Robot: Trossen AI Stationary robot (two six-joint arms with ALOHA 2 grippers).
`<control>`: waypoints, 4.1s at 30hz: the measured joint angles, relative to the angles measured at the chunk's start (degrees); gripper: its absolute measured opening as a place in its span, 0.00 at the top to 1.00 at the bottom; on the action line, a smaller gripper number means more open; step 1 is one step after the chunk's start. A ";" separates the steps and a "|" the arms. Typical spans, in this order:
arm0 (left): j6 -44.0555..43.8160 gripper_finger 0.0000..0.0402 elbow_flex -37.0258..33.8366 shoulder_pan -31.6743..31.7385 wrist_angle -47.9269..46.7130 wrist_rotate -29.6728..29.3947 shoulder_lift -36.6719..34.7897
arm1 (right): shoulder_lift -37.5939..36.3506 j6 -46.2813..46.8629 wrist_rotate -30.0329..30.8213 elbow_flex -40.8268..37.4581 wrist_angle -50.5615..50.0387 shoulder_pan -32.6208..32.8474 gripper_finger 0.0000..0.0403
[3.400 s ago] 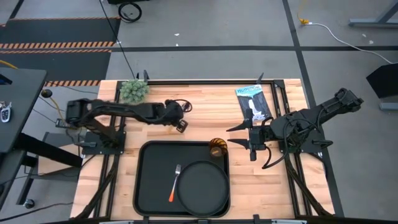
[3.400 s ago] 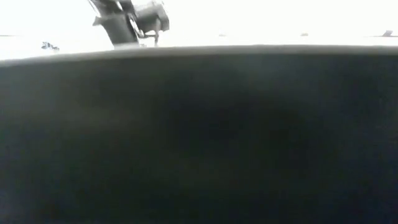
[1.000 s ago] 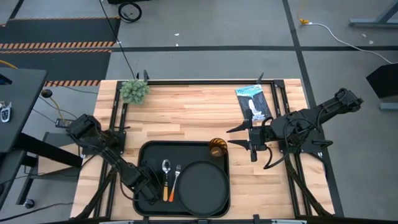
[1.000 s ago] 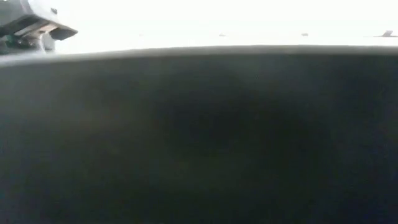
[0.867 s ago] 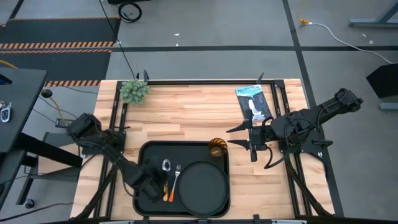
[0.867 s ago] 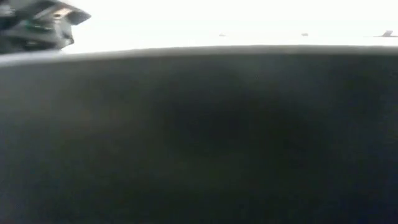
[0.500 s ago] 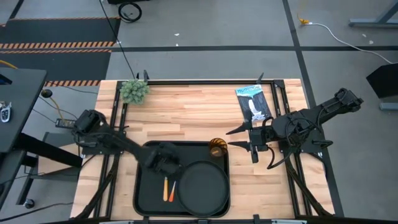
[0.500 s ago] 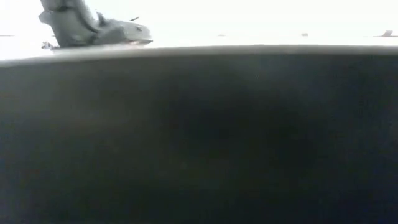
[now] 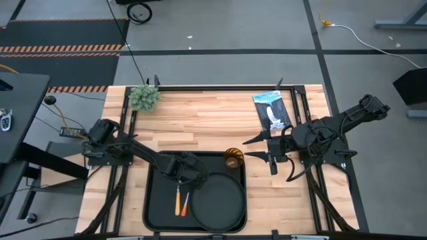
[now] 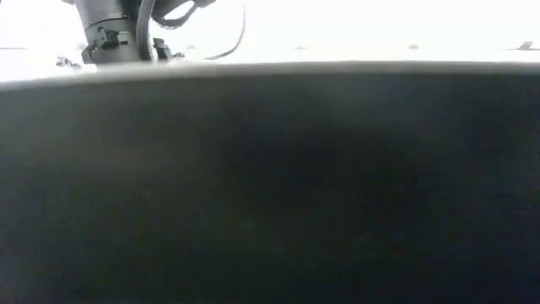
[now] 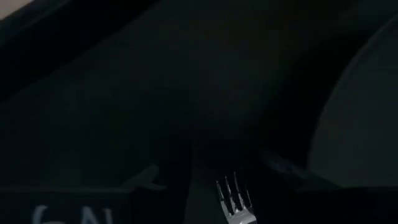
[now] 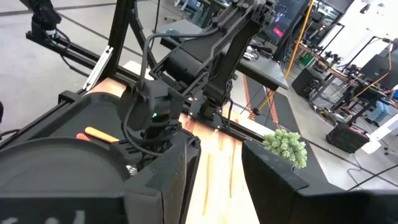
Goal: Pick and place plate/cup/fork/spoon on tray
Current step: Return to Home Position
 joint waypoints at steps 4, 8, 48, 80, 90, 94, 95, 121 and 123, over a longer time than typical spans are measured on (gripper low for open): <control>1.44 0.64 0.00 -0.16 -1.04 -0.11 0.00 | 0.00 0.00 0.00 0.00 0.01 -0.02 0.60; 3.39 0.64 0.02 -0.16 -1.15 -0.11 0.00 | 0.00 0.00 -0.07 0.00 -0.02 -0.01 0.60; 8.59 0.64 10.82 -0.19 -24.08 -0.13 -0.10 | 0.00 0.02 -0.07 0.00 -0.08 0.00 0.60; 58.01 0.65 17.84 -0.16 -15.48 -13.16 -6.25 | -16.74 13.02 -6.05 -20.76 9.19 -0.98 0.60; 90.51 0.65 17.81 0.28 -5.60 -12.55 -6.25 | -26.60 13.24 -5.89 -43.19 38.58 -3.14 0.60; 95.29 0.65 16.61 2.47 -4.53 -8.50 -6.29 | -30.14 14.80 -5.10 -50.09 44.96 -5.07 0.62; 96.03 0.65 16.01 3.17 -4.60 -8.03 -6.38 | -31.28 14.82 -5.11 -51.32 45.36 -5.58 0.63; 85.92 0.80 -26.16 9.88 34.06 0.33 -44.90 | -50.66 10.71 -0.85 -55.98 35.47 -7.02 0.82; 84.86 0.81 -28.03 9.72 35.54 0.26 -47.70 | -50.51 10.71 -0.96 -55.98 35.74 -7.02 0.82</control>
